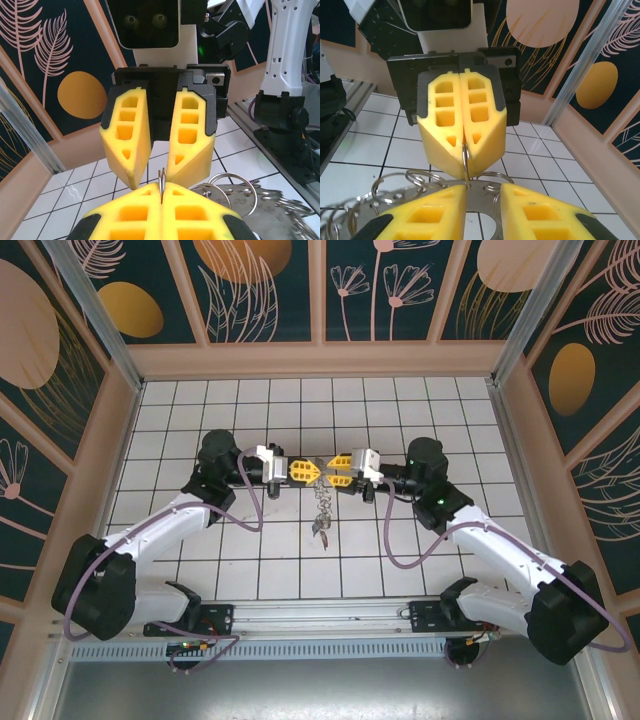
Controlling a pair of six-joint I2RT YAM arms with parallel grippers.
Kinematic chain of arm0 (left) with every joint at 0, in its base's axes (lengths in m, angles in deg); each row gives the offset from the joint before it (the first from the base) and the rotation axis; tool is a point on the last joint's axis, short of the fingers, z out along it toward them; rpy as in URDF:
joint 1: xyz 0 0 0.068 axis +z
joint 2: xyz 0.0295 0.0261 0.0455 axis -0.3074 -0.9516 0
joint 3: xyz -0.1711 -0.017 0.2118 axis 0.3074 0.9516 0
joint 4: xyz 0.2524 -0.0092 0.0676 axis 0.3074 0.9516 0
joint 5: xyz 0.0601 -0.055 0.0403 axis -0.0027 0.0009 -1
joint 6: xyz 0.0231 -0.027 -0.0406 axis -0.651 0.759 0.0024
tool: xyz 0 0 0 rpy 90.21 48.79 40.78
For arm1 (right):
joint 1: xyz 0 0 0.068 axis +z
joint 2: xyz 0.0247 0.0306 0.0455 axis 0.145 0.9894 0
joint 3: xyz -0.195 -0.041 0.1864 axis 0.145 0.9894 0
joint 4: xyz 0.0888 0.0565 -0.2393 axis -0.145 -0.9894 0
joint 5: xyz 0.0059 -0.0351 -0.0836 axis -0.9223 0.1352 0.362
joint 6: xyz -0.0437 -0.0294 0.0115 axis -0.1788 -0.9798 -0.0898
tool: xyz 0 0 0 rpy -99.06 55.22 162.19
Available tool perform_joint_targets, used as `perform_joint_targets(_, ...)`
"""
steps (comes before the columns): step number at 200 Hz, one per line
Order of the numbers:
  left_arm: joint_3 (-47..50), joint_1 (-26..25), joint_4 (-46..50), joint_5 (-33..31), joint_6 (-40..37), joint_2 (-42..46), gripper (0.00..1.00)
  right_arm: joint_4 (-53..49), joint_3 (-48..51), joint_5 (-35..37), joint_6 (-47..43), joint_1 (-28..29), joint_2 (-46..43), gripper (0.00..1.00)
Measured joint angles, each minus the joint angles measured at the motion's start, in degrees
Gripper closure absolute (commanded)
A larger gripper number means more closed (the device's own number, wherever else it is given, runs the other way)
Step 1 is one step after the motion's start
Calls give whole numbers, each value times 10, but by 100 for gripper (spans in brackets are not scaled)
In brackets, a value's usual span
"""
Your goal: Put the keys on the keyring
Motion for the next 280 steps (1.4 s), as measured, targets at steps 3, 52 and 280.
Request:
perform_joint_targets(3,0,0,-3,0,3,-1,100,2,0,0,0,0,0,75)
perform_joint_targets(52,0,0,-37,0,34,-7,100,10,0,-8,2,7,3,77)
perform_joint_targets(280,-25,-14,-38,24,27,-26,100,44,21,-8,34,2,2,78)
